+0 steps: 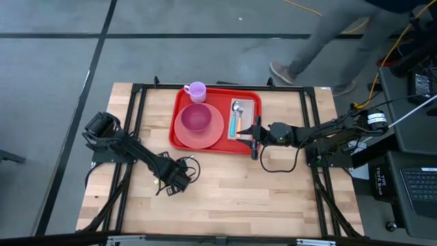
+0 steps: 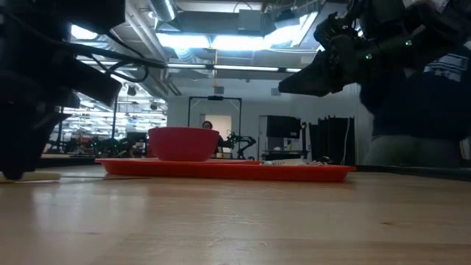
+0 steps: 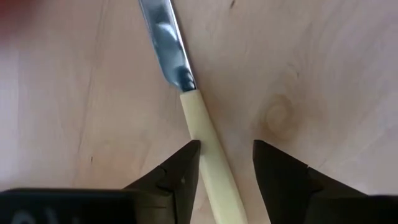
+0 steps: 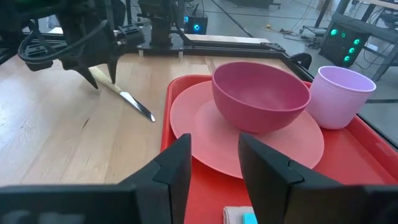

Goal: Set up tray
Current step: Put the yellow knife on the light brown napkin

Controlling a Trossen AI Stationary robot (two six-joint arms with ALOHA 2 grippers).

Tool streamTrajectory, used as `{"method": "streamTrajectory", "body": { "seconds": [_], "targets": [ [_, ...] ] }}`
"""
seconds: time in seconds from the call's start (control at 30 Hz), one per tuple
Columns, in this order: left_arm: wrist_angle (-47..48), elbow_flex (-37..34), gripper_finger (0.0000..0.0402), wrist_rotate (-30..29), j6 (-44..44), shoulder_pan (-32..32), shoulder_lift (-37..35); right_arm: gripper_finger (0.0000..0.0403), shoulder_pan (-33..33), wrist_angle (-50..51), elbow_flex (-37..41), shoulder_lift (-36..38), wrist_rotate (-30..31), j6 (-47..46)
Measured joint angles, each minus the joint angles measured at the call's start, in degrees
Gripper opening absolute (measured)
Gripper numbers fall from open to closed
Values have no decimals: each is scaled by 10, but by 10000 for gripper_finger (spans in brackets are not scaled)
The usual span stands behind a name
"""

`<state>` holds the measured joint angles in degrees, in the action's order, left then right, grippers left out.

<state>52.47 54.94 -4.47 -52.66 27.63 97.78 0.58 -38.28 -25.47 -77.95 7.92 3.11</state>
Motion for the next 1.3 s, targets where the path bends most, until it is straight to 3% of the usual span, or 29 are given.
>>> {"method": "streamTrajectory", "body": {
  "seconds": [0.57, 0.87, 1.3],
  "targets": [
    [-2, 2, 136, 1, 9, -19, -7, 138, 0, 0, 0, 0, 0, 0],
    [7, 2, 138, -34, 9, -18, -23, 138, 0, 0, 0, 0, 0, 1],
    [-101, -61, 134, 12, 8, -34, -28, 138, 0, 2, 0, 0, 0, 1]
  ]
}}
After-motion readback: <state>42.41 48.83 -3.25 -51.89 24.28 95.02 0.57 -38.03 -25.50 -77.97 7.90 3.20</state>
